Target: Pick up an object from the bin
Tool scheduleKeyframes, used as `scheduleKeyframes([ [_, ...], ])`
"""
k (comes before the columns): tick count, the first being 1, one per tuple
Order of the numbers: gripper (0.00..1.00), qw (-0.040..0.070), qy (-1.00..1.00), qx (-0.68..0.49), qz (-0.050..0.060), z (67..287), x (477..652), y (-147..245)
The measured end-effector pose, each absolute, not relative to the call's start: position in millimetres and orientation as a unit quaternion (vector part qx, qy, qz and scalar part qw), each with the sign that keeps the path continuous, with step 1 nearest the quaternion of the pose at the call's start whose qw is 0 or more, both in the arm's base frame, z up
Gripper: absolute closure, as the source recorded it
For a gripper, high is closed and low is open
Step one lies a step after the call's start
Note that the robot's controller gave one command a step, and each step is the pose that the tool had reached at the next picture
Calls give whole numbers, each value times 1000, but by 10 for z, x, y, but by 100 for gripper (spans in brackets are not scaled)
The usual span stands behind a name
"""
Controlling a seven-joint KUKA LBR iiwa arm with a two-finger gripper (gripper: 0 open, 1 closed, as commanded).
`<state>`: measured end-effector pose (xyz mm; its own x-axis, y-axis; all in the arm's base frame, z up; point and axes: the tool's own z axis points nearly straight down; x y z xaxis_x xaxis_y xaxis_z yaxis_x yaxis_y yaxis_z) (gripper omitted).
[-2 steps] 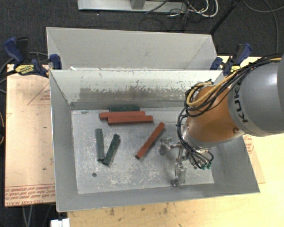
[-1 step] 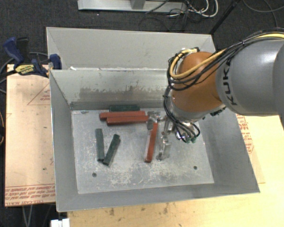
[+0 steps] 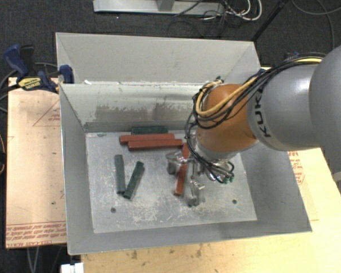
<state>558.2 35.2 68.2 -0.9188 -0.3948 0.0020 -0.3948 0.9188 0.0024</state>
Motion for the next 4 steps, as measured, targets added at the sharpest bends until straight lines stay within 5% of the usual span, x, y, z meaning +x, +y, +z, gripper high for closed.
scheduleKeyframes([
  [1, 100, -1, -980, 201, -1, 705, 5597, 351],
  [2, 0, -1, -980, 201, -1, 700, 5594, 350],
  [3, 100, -1, -980, 201, -1, 702, 5594, 348],
  [4, 0, -1, -980, 201, -1, 700, 5594, 349],
])
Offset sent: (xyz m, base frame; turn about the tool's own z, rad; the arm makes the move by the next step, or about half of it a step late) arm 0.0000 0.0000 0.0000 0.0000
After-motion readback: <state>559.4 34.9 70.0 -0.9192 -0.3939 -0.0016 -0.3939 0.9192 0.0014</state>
